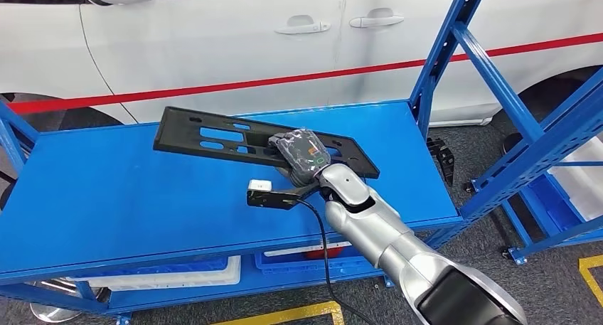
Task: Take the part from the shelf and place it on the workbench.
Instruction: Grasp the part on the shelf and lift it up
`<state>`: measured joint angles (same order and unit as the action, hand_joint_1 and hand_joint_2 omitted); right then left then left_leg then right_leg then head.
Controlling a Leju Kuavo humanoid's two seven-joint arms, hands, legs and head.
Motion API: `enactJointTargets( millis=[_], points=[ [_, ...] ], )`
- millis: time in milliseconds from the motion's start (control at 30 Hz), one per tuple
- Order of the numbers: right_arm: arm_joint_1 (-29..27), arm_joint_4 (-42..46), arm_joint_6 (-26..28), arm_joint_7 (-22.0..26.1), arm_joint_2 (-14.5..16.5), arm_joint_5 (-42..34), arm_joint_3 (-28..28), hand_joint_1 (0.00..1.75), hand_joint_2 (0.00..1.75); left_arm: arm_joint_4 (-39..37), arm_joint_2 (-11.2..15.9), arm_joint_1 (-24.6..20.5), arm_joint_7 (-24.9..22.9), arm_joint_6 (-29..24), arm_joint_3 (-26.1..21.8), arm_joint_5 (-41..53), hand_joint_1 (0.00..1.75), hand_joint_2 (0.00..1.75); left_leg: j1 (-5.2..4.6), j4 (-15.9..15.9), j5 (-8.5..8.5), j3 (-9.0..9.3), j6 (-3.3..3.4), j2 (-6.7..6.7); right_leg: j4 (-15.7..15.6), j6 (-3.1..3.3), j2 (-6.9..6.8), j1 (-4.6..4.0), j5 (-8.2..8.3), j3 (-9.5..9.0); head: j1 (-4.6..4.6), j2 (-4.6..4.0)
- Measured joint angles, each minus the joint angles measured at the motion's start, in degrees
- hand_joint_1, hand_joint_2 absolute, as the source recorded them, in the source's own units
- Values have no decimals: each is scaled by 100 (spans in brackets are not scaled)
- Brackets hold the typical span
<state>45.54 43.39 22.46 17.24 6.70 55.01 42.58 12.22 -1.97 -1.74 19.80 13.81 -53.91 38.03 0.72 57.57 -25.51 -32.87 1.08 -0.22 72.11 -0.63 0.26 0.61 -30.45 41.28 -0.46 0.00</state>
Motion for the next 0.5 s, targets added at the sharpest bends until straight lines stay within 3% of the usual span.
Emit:
enactJointTargets(
  millis=[67,133,267,333,400,433,467,500],
  points=[
    [-164,664,60,192,-48,-348,-207,161,175,0,-11,3,58,105,-63,-35,0,0,-12,47,-43,-7,-36,-8,-798,31,-6,0,365,-367,0,0],
    [-308,1339,65,429,-72,-798,-404,161,175,0,-19,-2,105,192,-124,-46,0,0,-30,81,-71,-39,-89,-11,-1229,69,-8,-19,475,-555,-4,0],
    [-614,2456,-528,1009,-97,-2444,-709,161,175,0,-22,-3,155,280,-199,-30,0,0,-18,164,-175,-69,-209,-10,-1302,190,-7,-18,466,-585,-8,0],
    [-761,2927,-1241,1300,-87,-3787,-865,161,175,0,-23,-6,125,308,-225,-14,0,0,-5,658,-474,-277,-251,-6,-1333,242,-15,-1,470,-613,-11,0],
    [-937,3291,-2112,1419,-79,-5168,-1040,161,175,-1,-26,-10,46,326,-254,7,0,0,2,1414,-791,-622,-276,-5,-1333,266,-22,-12,457,-626,-11,0],
    [-1036,3436,-2532,1436,-77,-5763,-1117,161,175,-2,-27,-8,0,330,-269,15,0,0,4,1645,-837,-736,-282,-4,-1331,272,-23,-19,452,-634,-11,0],
    [-1133,3558,-2873,1448,-78,-6214,-1173,161,175,-2,-28,-5,-40,326,-284,17,0,0,4,1659,-768,-753,-281,-4,-1327,274,-20,-24,446,-643,-11,0],
    [-1227,3668,-3143,1459,-80,-6535,-1203,161,175,-2,-26,-3,-81,314,-298,18,0,0,4,1426,-590,-654,-272,-3,-1323,272,-12,-26,438,-654,-11,0]
  ],
)
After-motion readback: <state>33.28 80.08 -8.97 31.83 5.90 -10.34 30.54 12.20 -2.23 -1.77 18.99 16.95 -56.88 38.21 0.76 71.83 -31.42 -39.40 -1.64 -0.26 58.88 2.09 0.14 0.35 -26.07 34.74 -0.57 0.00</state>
